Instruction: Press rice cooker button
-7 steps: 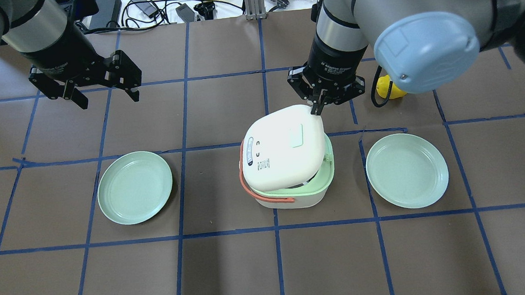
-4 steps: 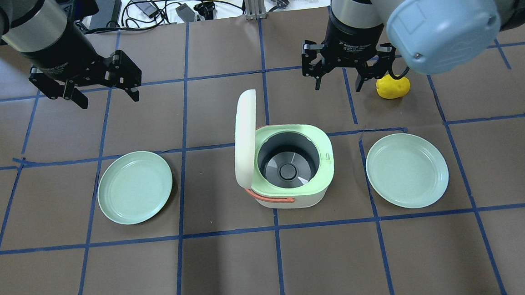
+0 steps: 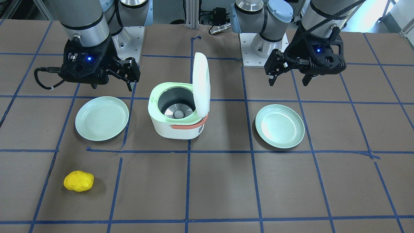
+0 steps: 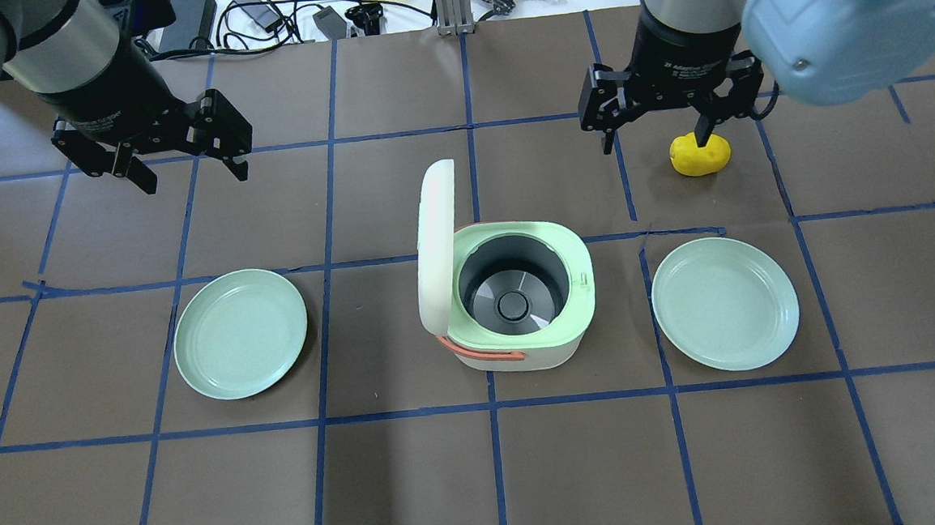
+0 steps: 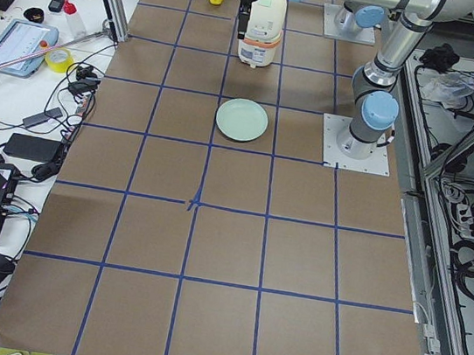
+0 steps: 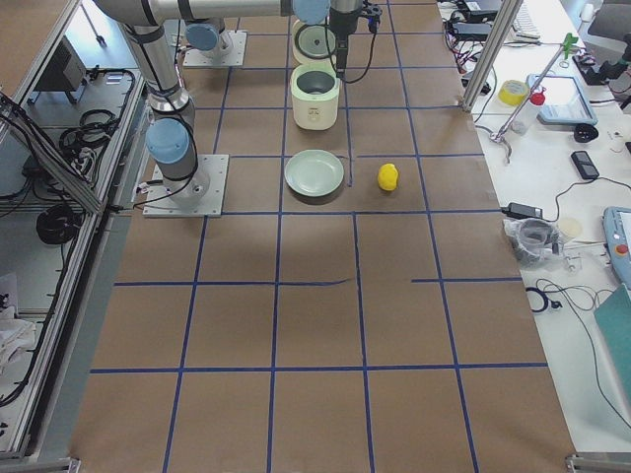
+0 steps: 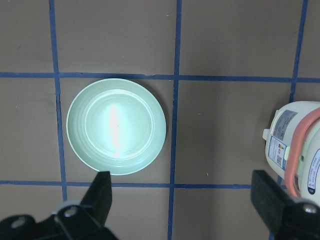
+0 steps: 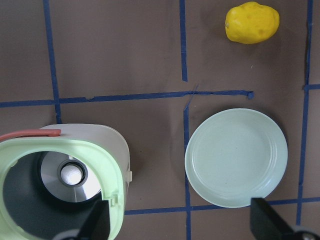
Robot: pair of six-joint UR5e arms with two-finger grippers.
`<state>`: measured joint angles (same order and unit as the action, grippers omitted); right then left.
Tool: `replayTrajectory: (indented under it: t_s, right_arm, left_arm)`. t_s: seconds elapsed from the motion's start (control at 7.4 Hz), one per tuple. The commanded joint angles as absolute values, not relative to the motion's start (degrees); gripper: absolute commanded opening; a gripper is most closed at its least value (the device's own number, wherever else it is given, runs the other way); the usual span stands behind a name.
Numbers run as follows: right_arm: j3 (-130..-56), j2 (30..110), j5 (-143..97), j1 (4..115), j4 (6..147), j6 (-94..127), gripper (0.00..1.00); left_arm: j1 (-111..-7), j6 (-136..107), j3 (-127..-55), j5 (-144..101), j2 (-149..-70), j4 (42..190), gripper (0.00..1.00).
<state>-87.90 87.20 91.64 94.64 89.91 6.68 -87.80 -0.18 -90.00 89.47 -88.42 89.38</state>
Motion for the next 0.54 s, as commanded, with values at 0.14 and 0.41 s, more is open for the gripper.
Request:
replayTrajectory:
  t_s: [0.14,0.41]
  right_arm:
    - [-87.7,88.3,91.5,90.7,88.2,0.5,1.00]
    - [-87.8,88.3,91.7,90.3,87.5,0.5,1.00]
  left_arm:
    - [-87.8,-0.2,-90.0,89.5,-88.4,89.4,1.00]
    - [-87.8,-0.2,-90.0,89.5,-88.4,89.4,1.00]
